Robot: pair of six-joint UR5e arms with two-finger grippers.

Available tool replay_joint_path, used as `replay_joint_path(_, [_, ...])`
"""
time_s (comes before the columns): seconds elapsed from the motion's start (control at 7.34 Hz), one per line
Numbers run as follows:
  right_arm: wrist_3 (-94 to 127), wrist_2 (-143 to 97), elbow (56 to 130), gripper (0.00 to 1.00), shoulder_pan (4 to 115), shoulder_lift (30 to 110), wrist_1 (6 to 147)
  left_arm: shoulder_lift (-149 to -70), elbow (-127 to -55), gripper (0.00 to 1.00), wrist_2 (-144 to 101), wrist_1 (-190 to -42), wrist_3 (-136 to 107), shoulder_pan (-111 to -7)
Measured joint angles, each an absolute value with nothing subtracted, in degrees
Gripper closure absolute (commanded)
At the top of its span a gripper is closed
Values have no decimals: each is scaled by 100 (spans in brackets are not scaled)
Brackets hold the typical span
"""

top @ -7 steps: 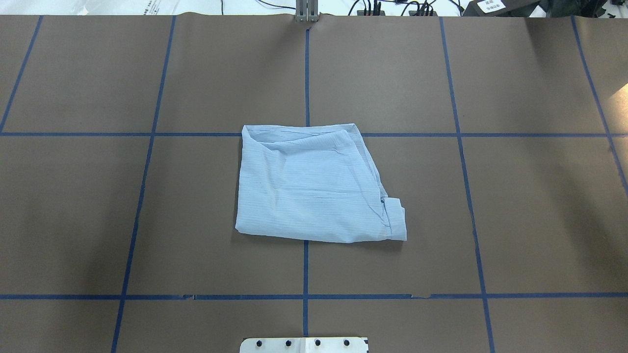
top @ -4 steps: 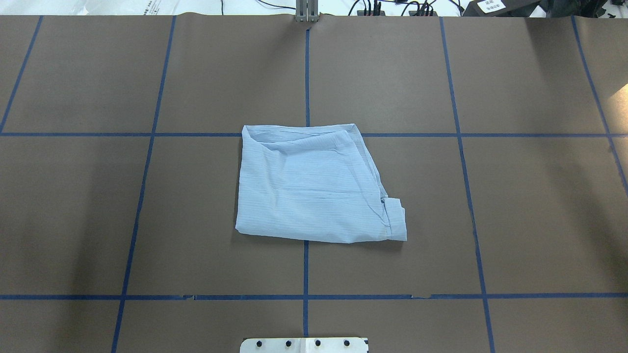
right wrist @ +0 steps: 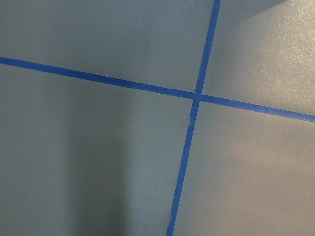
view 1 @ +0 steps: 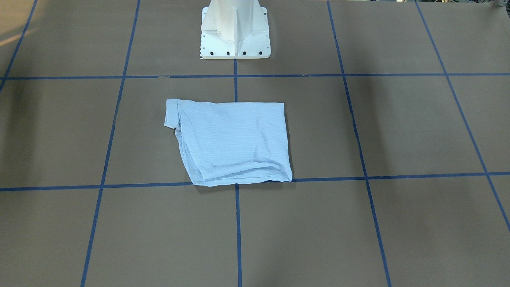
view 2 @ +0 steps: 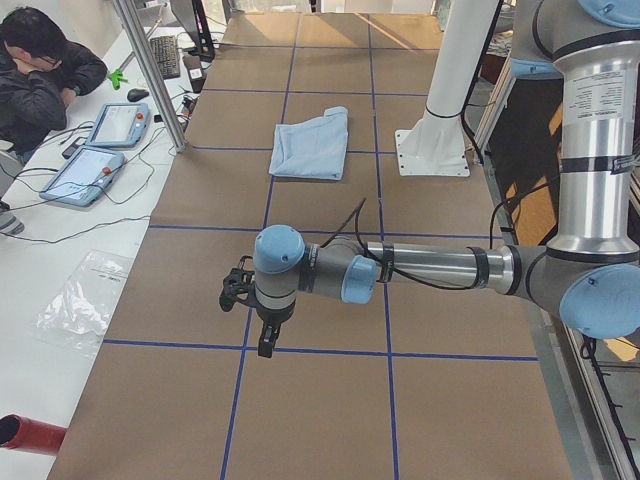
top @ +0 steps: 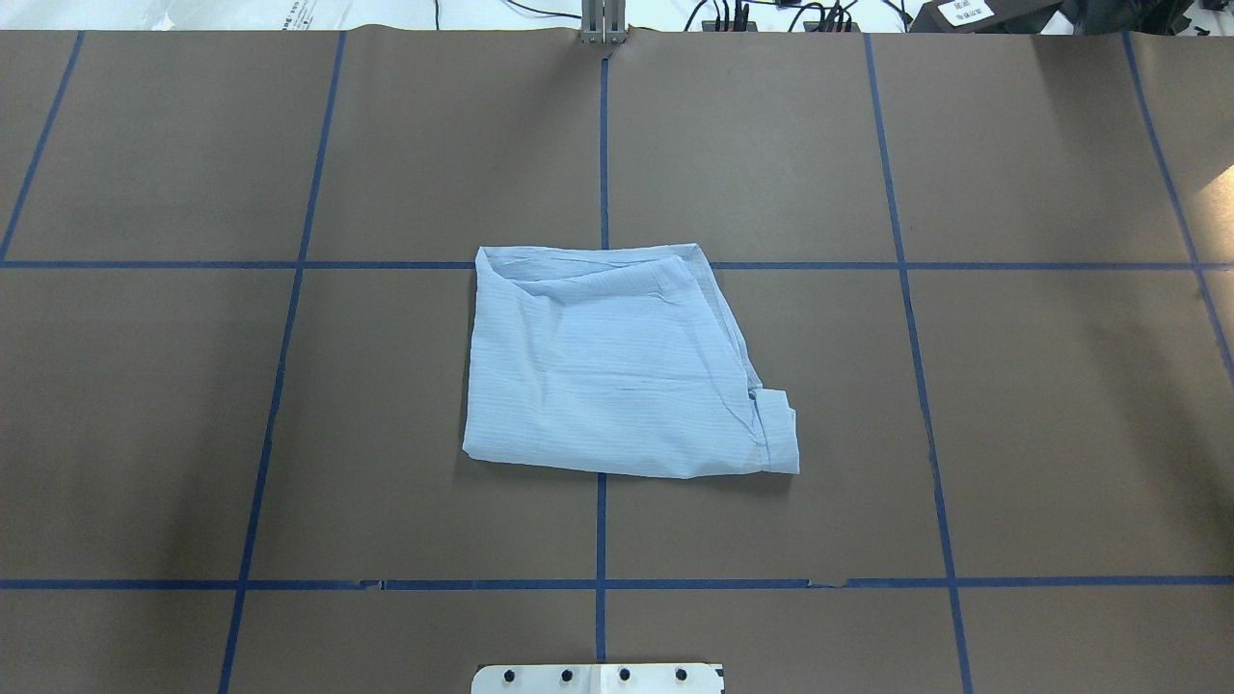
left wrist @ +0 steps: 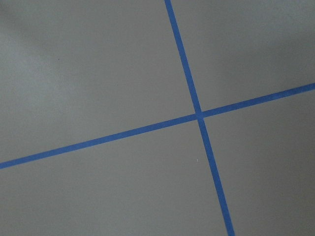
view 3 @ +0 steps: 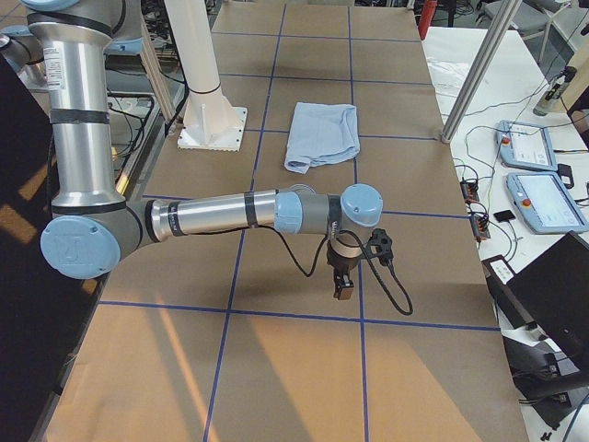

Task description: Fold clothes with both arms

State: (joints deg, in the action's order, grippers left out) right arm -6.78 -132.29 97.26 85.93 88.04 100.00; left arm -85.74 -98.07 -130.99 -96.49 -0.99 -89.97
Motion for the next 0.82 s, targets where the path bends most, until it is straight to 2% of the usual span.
replay_joint_path(0.27, [-568, -13254, 9726, 0, 8631, 8840, 9997, -8565, -10051, 0, -13218, -9256, -417, -8992])
replay_joint_path(0.82, [-477, -13282, 9753, 0, 8660, 9018, 9954, -8541, -10072, 0, -13365, -9189, -472, -8983])
